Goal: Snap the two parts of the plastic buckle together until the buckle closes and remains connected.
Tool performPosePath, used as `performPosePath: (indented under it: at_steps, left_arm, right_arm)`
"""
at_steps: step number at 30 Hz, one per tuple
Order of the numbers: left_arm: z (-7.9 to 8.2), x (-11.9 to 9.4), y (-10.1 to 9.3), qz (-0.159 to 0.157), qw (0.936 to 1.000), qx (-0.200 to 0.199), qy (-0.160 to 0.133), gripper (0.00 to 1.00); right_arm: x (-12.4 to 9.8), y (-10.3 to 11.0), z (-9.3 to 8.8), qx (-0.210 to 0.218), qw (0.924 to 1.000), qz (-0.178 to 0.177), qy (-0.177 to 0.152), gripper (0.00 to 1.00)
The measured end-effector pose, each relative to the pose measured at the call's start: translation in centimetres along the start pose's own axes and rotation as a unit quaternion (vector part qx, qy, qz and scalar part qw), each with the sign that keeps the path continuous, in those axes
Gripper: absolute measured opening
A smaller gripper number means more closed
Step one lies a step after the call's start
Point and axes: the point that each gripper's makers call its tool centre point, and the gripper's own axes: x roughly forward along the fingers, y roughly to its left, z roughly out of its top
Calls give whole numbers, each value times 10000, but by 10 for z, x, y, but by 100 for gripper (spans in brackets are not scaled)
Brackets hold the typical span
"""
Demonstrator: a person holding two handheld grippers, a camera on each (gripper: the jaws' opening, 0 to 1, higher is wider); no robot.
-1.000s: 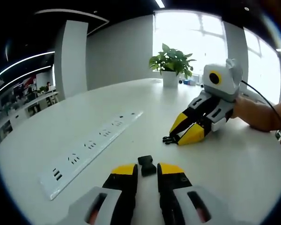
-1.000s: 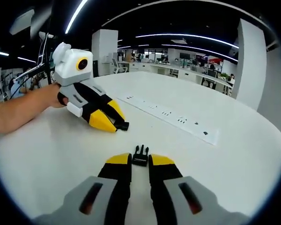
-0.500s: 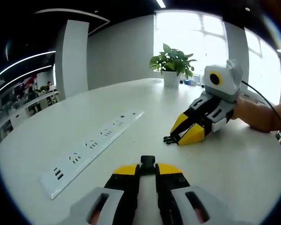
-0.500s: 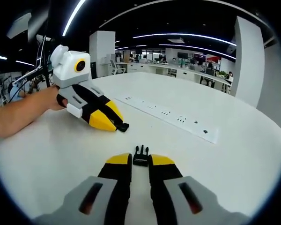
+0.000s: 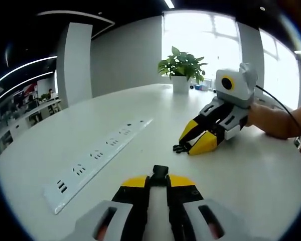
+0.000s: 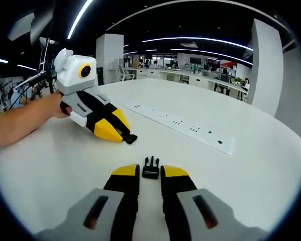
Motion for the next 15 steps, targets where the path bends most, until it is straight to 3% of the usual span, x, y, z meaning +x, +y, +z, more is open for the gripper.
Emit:
performPosePath:
  at_steps: [15]
  left_arm:
    - [0,1,1,-76,9999,102,5,12]
  right_arm:
    - [0,-1,1,8,10000,37,-31,17]
